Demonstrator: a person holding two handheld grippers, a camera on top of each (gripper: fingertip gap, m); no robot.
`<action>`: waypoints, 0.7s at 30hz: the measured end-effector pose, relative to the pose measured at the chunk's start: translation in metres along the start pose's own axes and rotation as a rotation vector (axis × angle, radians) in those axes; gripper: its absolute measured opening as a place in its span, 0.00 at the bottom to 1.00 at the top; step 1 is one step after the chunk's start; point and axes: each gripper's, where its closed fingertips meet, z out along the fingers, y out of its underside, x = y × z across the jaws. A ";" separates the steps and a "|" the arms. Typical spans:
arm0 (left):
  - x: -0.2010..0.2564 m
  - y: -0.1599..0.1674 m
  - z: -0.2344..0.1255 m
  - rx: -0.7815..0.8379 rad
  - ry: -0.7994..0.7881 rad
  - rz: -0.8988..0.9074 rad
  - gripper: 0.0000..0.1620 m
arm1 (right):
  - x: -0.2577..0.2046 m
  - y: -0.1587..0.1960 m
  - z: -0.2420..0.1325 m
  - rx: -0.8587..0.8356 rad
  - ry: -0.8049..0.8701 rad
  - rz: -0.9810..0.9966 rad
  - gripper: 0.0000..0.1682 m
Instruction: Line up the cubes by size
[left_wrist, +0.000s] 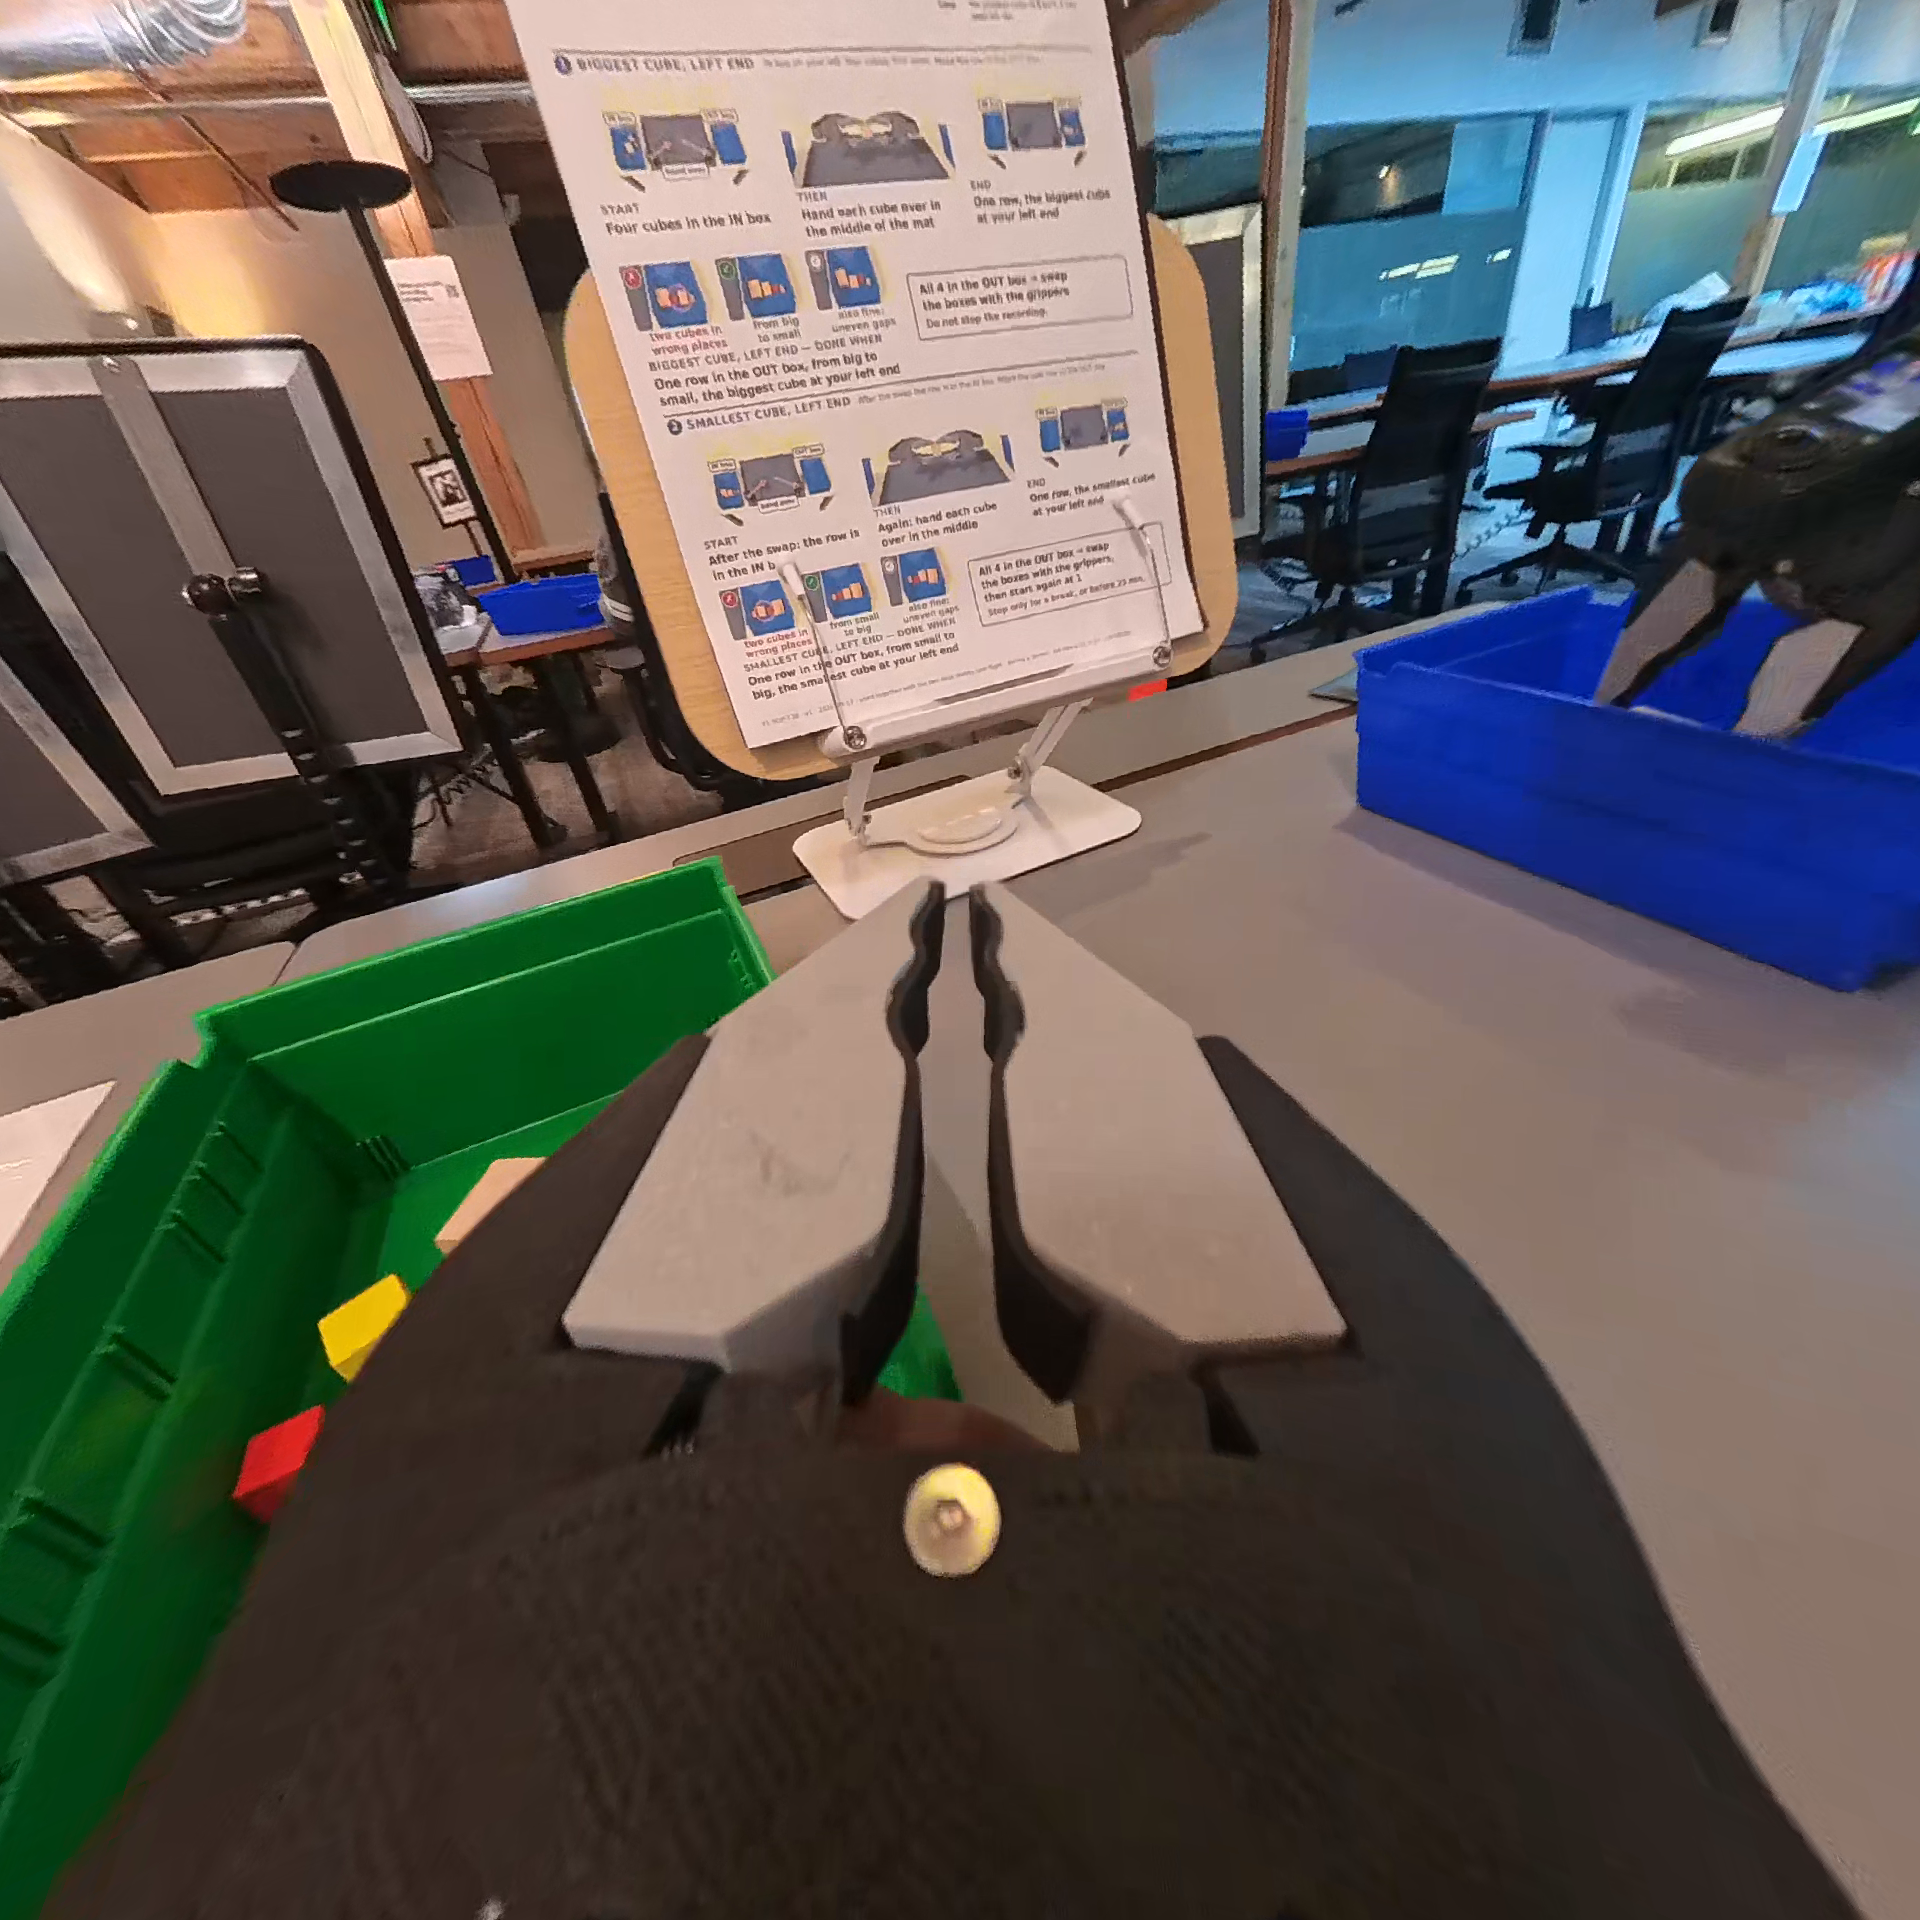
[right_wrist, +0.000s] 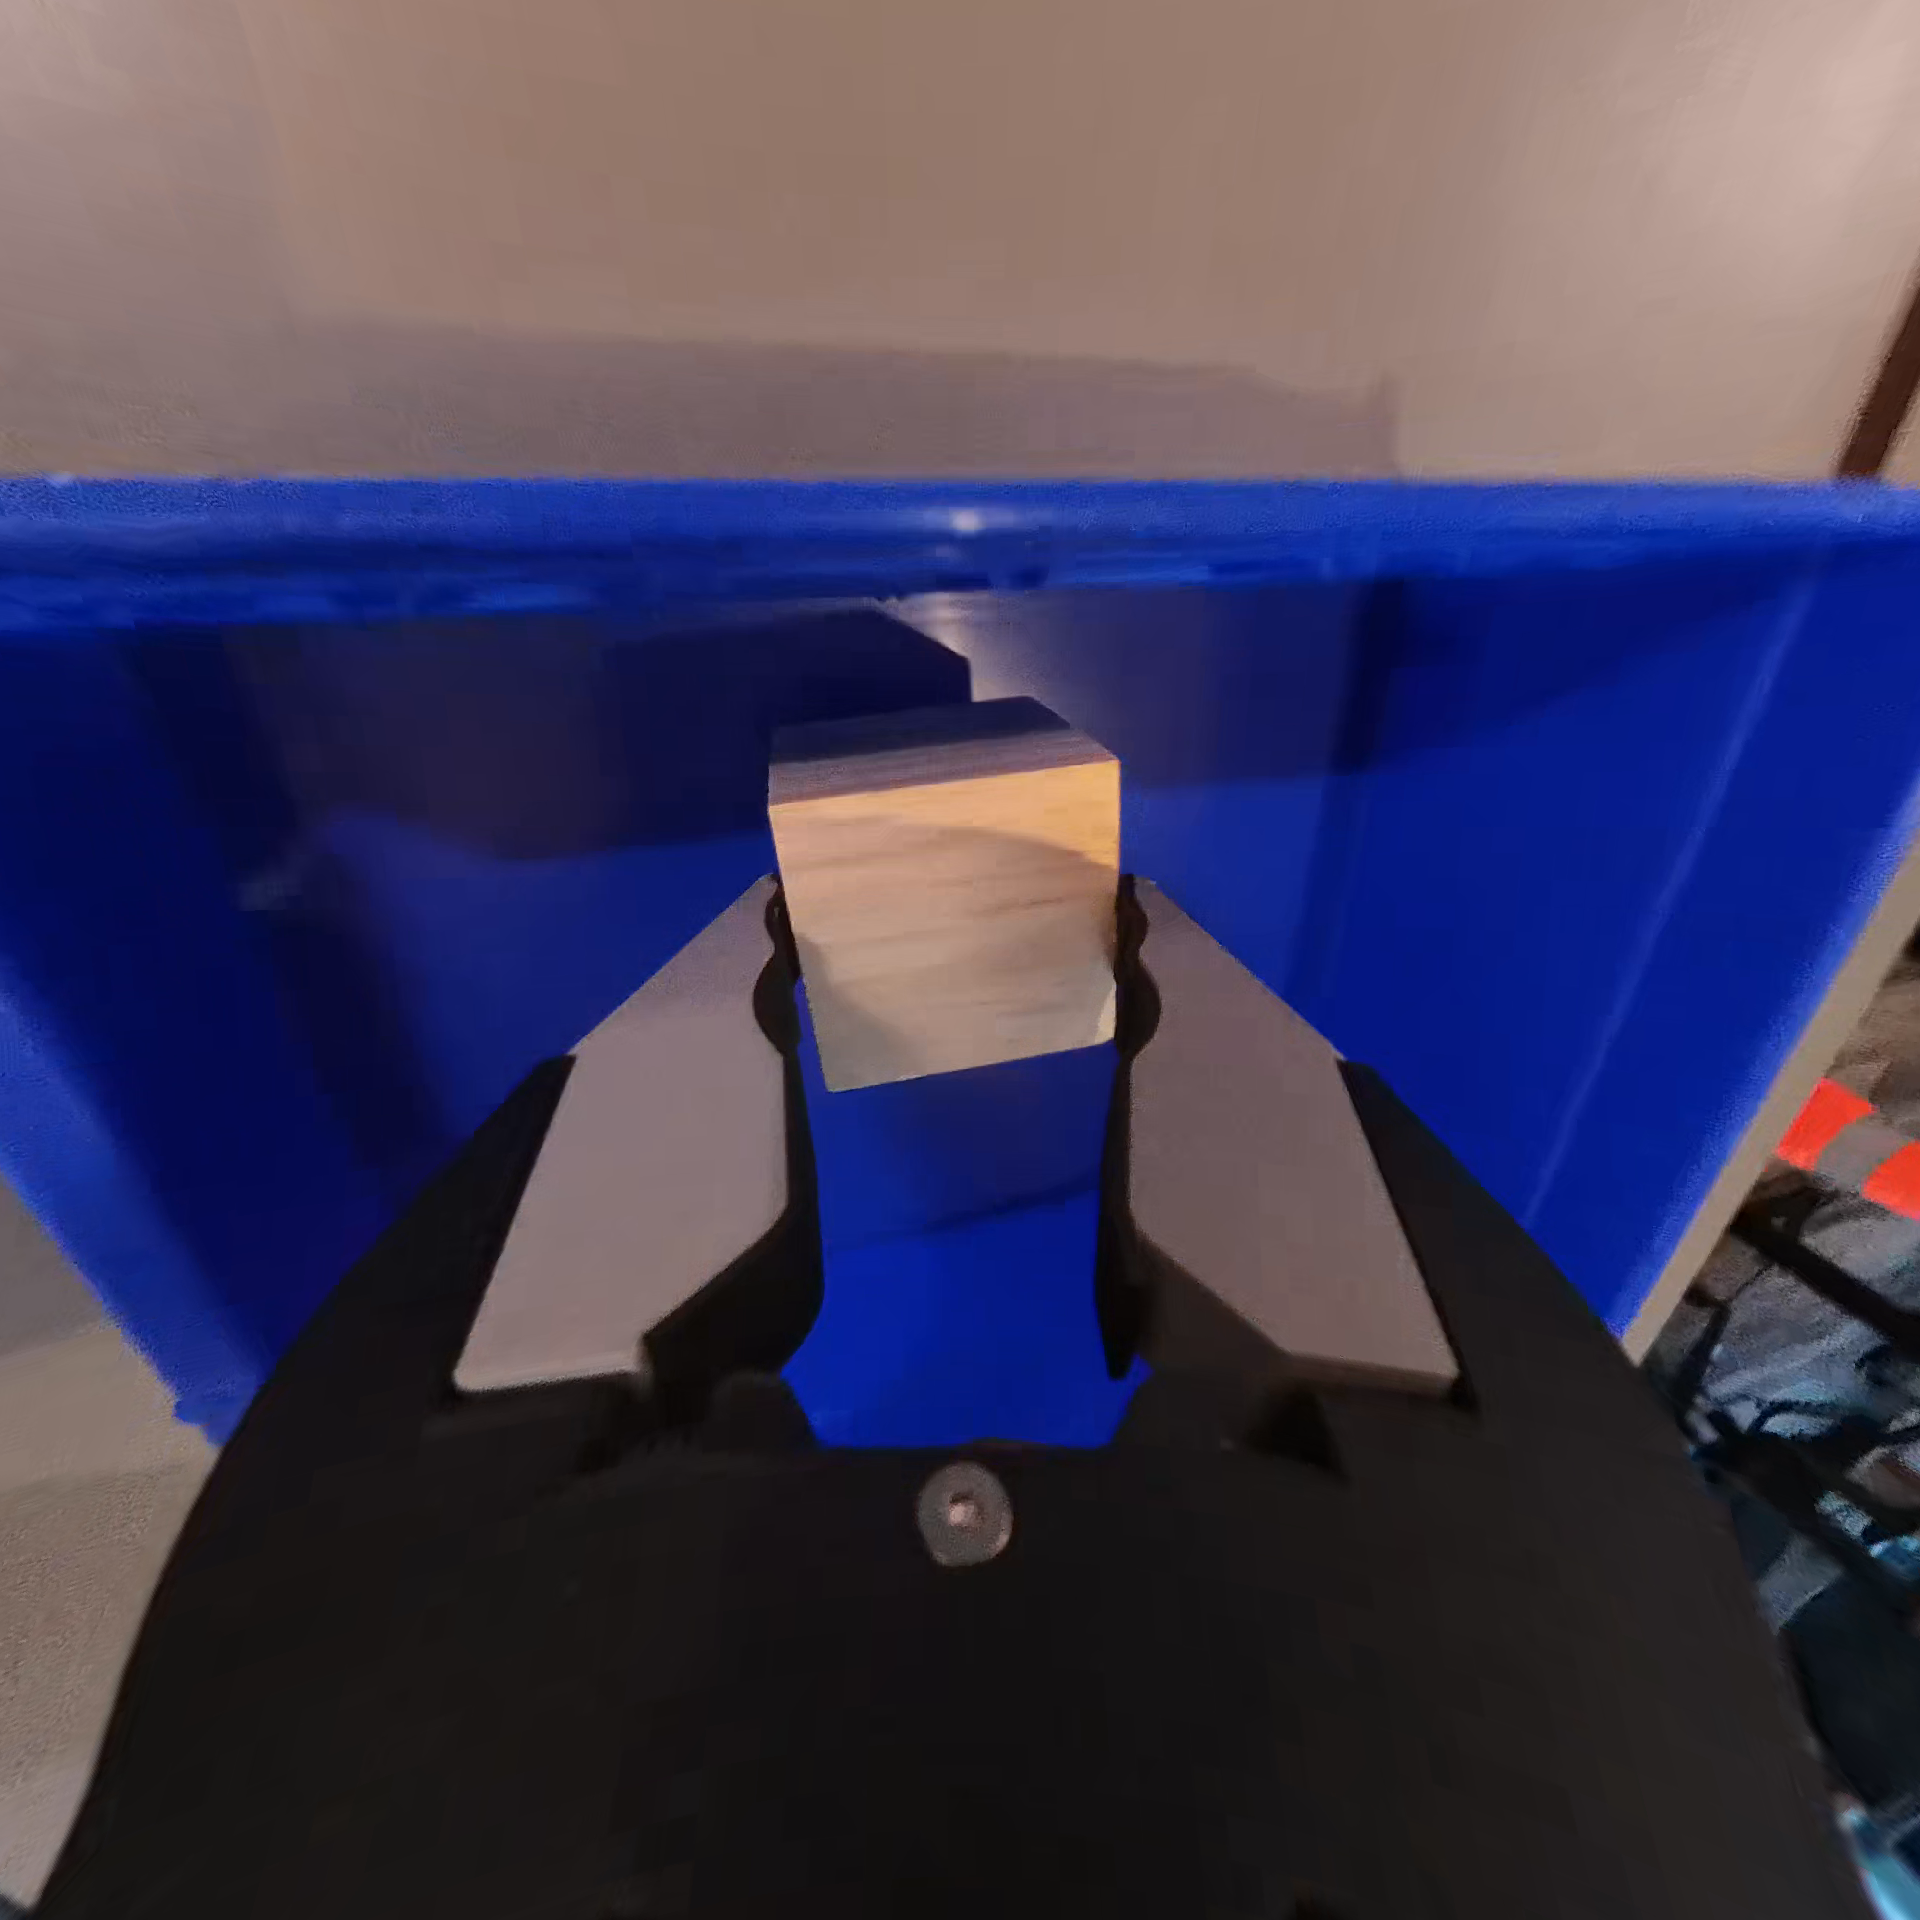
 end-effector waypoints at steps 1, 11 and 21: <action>0.000 0.002 0.001 -0.008 -0.007 0.018 0.01 | -0.002 -0.004 0.006 -0.001 -0.023 -0.026 0.36; 0.004 0.017 0.015 -0.051 0.024 0.043 0.03 | -0.003 -0.020 0.024 0.064 -0.145 0.118 0.38; -0.045 -0.004 -0.008 0.018 -0.113 -0.071 0.01 | 0.029 -0.057 -0.115 0.491 0.104 0.337 0.47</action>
